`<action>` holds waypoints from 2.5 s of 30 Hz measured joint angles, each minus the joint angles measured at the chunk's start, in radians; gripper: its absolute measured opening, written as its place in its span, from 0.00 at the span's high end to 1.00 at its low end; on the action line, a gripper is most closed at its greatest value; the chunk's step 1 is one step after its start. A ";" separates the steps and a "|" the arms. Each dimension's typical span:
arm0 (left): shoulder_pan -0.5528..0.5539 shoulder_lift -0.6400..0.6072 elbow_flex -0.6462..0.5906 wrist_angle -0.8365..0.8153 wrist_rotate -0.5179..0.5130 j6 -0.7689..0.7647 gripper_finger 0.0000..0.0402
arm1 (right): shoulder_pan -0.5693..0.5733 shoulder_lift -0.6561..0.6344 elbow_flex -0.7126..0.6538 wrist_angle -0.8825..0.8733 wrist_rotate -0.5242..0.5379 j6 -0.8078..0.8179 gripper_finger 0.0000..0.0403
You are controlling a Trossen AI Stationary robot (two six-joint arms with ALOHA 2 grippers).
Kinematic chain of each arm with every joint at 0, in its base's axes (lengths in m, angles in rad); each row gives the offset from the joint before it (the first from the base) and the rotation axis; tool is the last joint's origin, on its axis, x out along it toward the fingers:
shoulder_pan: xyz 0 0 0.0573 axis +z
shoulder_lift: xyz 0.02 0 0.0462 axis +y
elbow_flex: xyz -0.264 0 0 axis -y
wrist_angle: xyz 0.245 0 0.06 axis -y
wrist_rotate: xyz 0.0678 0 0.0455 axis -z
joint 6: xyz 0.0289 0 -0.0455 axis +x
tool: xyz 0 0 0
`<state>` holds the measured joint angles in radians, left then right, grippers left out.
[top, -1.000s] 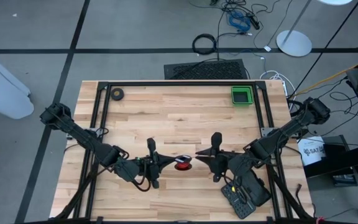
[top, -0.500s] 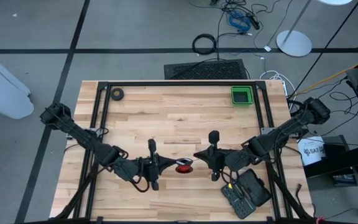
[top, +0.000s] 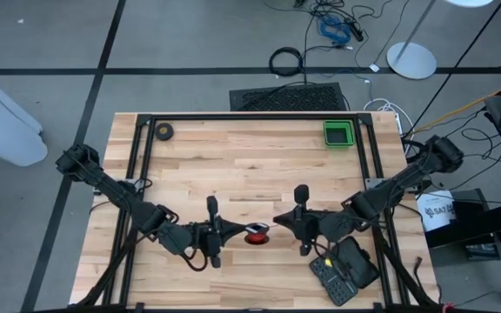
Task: Coil cords
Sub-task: Uncoil the red wire on the black spool
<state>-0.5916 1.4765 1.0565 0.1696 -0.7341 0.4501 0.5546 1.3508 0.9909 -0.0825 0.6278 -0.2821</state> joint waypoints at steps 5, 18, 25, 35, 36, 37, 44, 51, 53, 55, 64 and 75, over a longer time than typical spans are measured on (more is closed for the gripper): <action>0.000 0.000 0.000 0.000 -0.002 0.000 1.00 | 0.016 -0.018 0.000 0.004 0.000 0.010 0.87; 0.000 0.000 0.000 0.000 -0.003 -0.001 1.00 | 0.023 -0.018 0.000 0.047 -0.031 0.008 0.71; 0.000 0.000 0.000 -0.004 -0.004 -0.001 1.00 | 0.023 -0.018 0.000 0.082 -0.058 0.002 0.74; 0.000 0.000 0.000 -0.008 -0.004 -0.002 1.00 | 0.023 -0.018 0.000 0.080 -0.062 0.003 0.93; 0.000 0.000 0.000 -0.008 -0.004 -0.002 1.00 | 0.023 -0.018 0.000 0.080 -0.073 0.003 0.96; 0.000 0.000 0.000 -0.007 -0.004 -0.002 1.00 | 0.023 -0.018 0.000 0.079 -0.087 0.003 0.98; 0.000 0.000 0.000 0.002 -0.004 -0.002 1.00 | 0.021 -0.018 0.000 0.078 -0.108 0.017 1.00; 0.000 0.000 0.000 0.010 -0.004 -0.002 1.00 | 0.015 -0.012 0.000 0.069 -0.110 0.027 1.00; 0.000 0.000 0.000 0.020 0.000 -0.002 1.00 | 0.007 -0.003 0.000 0.058 -0.111 0.036 1.00; 0.000 0.000 0.000 0.046 0.023 -0.002 1.00 | -0.005 0.011 0.000 0.053 -0.111 0.044 1.00; -0.002 0.000 -0.001 0.112 0.102 -0.001 1.00 | -0.064 0.069 0.000 0.095 -0.192 0.058 1.00; -0.004 0.001 -0.001 0.194 0.188 -0.001 1.00 | -0.121 0.189 0.000 0.299 -0.293 0.020 1.00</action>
<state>-0.5952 1.4773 1.0554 0.3640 -0.5460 0.4490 0.4338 1.5401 0.9913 0.2161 0.3347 -0.2620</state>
